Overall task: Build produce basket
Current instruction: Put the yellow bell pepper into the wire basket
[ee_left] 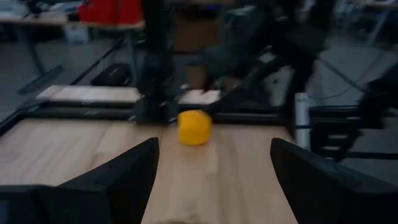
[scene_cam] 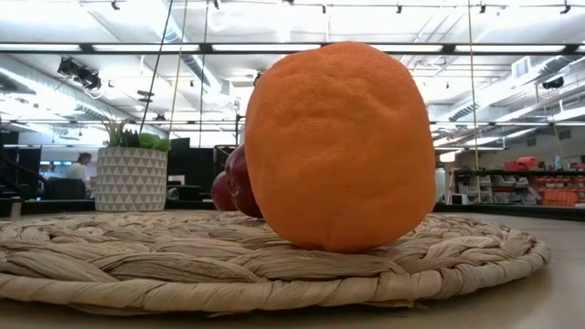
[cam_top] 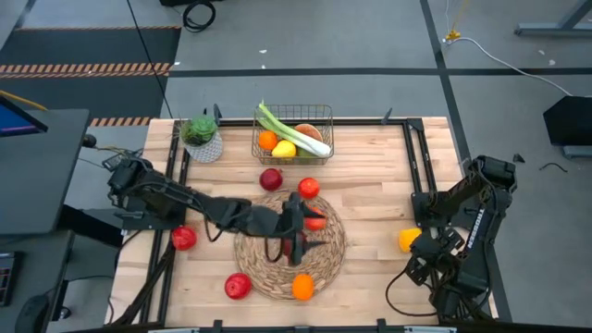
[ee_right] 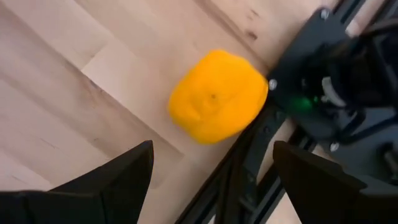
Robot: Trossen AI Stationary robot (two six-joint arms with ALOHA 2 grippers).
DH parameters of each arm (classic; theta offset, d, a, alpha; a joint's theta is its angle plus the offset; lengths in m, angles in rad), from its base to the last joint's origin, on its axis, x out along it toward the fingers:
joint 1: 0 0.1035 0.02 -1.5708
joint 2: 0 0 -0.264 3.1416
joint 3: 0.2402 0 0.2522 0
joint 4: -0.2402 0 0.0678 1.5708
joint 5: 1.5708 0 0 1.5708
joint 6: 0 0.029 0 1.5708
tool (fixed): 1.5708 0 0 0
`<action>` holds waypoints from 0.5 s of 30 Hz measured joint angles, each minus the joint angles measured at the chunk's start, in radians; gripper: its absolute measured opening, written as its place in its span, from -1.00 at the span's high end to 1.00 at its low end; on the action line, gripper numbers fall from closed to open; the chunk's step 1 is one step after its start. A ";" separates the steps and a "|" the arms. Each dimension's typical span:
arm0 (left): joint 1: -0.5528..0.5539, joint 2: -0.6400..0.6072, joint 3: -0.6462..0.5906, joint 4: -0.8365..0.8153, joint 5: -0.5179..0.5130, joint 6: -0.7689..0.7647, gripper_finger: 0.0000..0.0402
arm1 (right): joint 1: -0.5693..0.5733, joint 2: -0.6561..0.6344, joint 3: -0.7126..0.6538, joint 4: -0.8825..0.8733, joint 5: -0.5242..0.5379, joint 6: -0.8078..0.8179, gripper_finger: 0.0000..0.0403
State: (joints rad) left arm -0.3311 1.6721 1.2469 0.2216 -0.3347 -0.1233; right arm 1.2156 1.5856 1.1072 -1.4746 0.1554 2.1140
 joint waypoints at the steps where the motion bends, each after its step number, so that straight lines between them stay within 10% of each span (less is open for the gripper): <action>1: 0.015 0.011 0.001 0.001 0.003 0.000 -0.56 | 0.000 0.000 0.000 0.004 -0.004 0.013 -0.67; 10: 0.071 0.104 0.000 0.200 0.414 0.051 -0.56 | -0.020 0.000 0.000 -0.004 -0.011 0.075 -0.67; 15: 0.053 0.101 0.000 0.199 0.445 0.041 -0.56 | -0.069 0.000 -0.018 -0.002 0.008 0.075 -0.67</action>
State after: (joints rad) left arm -0.2779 1.7728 1.2471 0.4210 0.1100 -0.0826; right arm 1.1467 1.5856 1.0896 -1.4769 0.1638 2.1891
